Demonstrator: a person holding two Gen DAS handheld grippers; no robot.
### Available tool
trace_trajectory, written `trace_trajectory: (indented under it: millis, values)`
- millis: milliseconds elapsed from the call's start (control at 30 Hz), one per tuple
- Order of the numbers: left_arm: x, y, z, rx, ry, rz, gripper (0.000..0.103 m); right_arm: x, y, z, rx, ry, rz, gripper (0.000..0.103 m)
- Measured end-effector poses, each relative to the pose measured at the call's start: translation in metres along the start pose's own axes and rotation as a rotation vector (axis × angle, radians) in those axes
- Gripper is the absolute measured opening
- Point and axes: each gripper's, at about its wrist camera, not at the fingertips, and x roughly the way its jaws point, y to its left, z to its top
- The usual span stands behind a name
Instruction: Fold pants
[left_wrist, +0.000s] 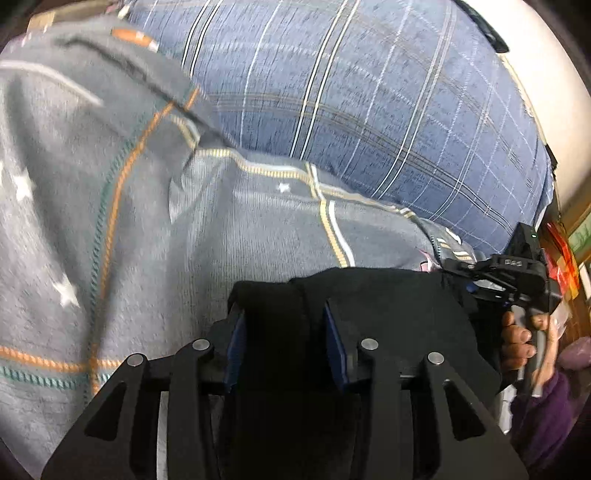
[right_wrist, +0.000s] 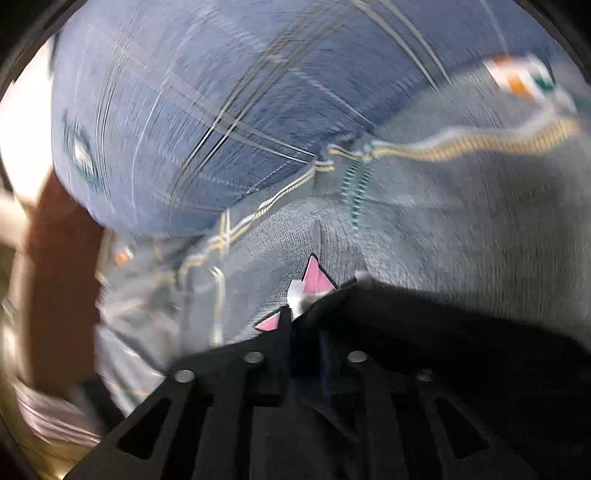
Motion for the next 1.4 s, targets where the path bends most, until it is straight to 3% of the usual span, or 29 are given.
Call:
trace_trajectory:
  millis: [100,167,200,333,467,600,833,867,900,933,967,1000,1200,1333,1400]
  values:
    - [-0.003,0.001,-0.001,0.0,-0.013,0.009,0.041,-0.05,-0.002,-0.009,-0.055,-0.115,-0.035,0.04]
    - [-0.004,0.006,-0.003,-0.021,-0.019,0.002,0.041,-0.098,-0.01,-0.018,-0.069,-0.194,-0.04,0.042]
    - [-0.006,0.007,-0.004,-0.023,-0.023,0.002,0.041,-0.124,-0.015,-0.024,-0.08,-0.242,-0.061,0.043]
    - [-0.008,0.003,-0.005,-0.008,-0.041,0.008,0.041,-0.221,-0.046,-0.055,-0.1,-0.402,-0.201,0.061]
    - [-0.008,0.004,-0.006,-0.016,-0.047,0.004,0.041,-0.284,-0.091,-0.085,-0.016,-0.464,-0.291,0.064]
    - [-0.011,0.006,-0.007,-0.018,-0.067,0.004,0.04,-0.288,-0.122,-0.094,0.056,-0.433,-0.264,0.064]
    - [-0.007,0.004,-0.007,0.001,-0.067,0.016,0.04,-0.216,-0.131,-0.074,0.035,-0.337,-0.303,0.064]
    - [-0.007,0.004,-0.006,-0.003,-0.065,0.014,0.04,-0.21,-0.13,-0.072,0.024,-0.329,-0.307,0.061]
    - [-0.007,0.005,-0.005,-0.007,-0.064,0.012,0.04,-0.205,-0.127,-0.072,0.001,-0.321,-0.32,0.047]
    - [-0.007,0.005,-0.004,-0.007,-0.065,0.011,0.04,-0.201,-0.121,-0.071,-0.032,-0.314,-0.363,0.026]
    - [-0.007,0.005,-0.004,-0.006,-0.064,0.009,0.04,-0.199,-0.113,-0.071,-0.077,-0.308,-0.441,0.013]
    - [-0.007,0.005,-0.003,-0.006,-0.063,0.007,0.04,-0.2,-0.107,-0.071,-0.099,-0.314,-0.476,0.008]
    - [-0.007,0.006,-0.001,-0.007,-0.061,0.009,0.04,-0.257,-0.061,-0.064,-0.178,-0.545,-0.453,0.007]
    - [-0.007,0.01,-0.001,-0.024,-0.063,0.012,0.04,-0.26,-0.051,-0.046,-0.166,-0.58,-0.476,0.007]
    - [-0.006,0.012,-0.001,-0.029,-0.063,0.028,0.04,-0.261,-0.057,-0.042,-0.129,-0.612,-0.496,0.0]
